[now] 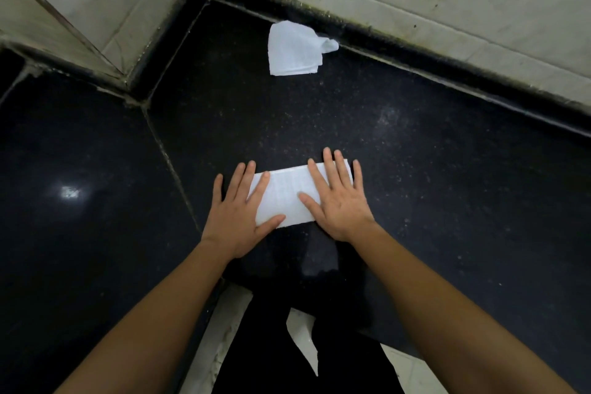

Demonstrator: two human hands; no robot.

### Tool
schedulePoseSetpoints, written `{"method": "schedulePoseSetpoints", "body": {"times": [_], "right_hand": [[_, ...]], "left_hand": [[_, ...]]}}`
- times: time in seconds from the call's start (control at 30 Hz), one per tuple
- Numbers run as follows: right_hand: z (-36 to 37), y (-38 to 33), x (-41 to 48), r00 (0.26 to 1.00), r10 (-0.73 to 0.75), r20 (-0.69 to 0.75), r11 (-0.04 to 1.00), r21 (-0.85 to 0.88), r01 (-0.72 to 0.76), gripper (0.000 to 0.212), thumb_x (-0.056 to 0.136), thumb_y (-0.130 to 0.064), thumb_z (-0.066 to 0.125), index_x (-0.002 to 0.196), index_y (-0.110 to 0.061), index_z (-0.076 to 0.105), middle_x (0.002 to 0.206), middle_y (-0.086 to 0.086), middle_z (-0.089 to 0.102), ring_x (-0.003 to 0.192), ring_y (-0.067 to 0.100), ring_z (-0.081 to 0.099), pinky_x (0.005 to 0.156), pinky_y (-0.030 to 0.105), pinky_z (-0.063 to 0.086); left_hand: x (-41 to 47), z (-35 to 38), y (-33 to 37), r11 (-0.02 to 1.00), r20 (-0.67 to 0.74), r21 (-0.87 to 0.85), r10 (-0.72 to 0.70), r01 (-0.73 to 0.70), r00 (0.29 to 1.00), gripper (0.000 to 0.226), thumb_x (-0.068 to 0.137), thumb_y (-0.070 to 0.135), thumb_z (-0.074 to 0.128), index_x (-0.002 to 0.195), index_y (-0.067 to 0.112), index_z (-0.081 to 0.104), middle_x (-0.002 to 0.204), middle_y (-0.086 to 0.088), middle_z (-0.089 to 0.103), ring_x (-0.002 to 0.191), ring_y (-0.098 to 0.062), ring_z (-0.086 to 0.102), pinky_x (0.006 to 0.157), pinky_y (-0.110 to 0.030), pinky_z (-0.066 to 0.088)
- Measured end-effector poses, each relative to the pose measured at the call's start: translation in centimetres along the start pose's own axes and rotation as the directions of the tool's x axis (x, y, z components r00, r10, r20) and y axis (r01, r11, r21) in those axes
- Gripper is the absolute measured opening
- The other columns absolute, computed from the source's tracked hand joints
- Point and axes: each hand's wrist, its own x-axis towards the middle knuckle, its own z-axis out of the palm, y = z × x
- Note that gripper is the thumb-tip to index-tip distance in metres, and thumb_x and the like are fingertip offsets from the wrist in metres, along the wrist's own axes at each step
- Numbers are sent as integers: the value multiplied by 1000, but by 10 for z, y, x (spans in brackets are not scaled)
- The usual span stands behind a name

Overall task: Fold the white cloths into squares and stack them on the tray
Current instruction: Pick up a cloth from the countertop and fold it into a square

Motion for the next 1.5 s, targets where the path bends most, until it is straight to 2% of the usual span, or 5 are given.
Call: {"method": "schedulePoseSetpoints", "body": {"times": [0.27,0.53,0.87,1.13,1.5], "right_hand": [[-40,27,-25,848,528,-44,776,429,-462,62,97,-49,51,146,-11,42,141,13,44,127,31,45,104,44,40],[-57,26,-11,824,509,251,618,560,-552,19,89,-35,60,94,-21,71,89,-4,65,80,15,60,58,26,43],[-81,26,-24,828,338,447,-105,892,-439,14,90,-17,69,103,-18,73,97,2,77,89,18,72,84,35,58],[-76,-44,-10,931,314,189,218,940,-264,25,85,-22,76,110,-25,72,85,2,72,80,16,71,78,28,57],[-43,-132,17,964,222,150,693,671,-264,46,92,-33,64,136,-23,57,82,-14,62,100,11,62,81,16,40]], "left_hand": [[5,-26,10,987,2,-160,8,-8,1000,95,83,84,27,157,30,4,165,-8,-15,150,-24,-20,120,-57,-5],[28,-48,26,999,231,-17,40,-37,972,110,72,88,46,156,35,-2,165,-7,-13,151,-28,-10,119,-60,7],[34,-53,30,998,240,-39,47,-39,970,116,62,90,51,153,37,2,164,-10,-7,150,-31,-6,117,-63,10],[-31,-26,-45,884,-61,-337,-365,325,929,64,97,33,51,153,12,29,162,-19,14,148,-37,15,117,-58,23],[-46,-23,-81,913,104,-276,-281,299,954,68,99,45,44,157,22,17,166,-8,3,152,-26,4,120,-47,16]]}}
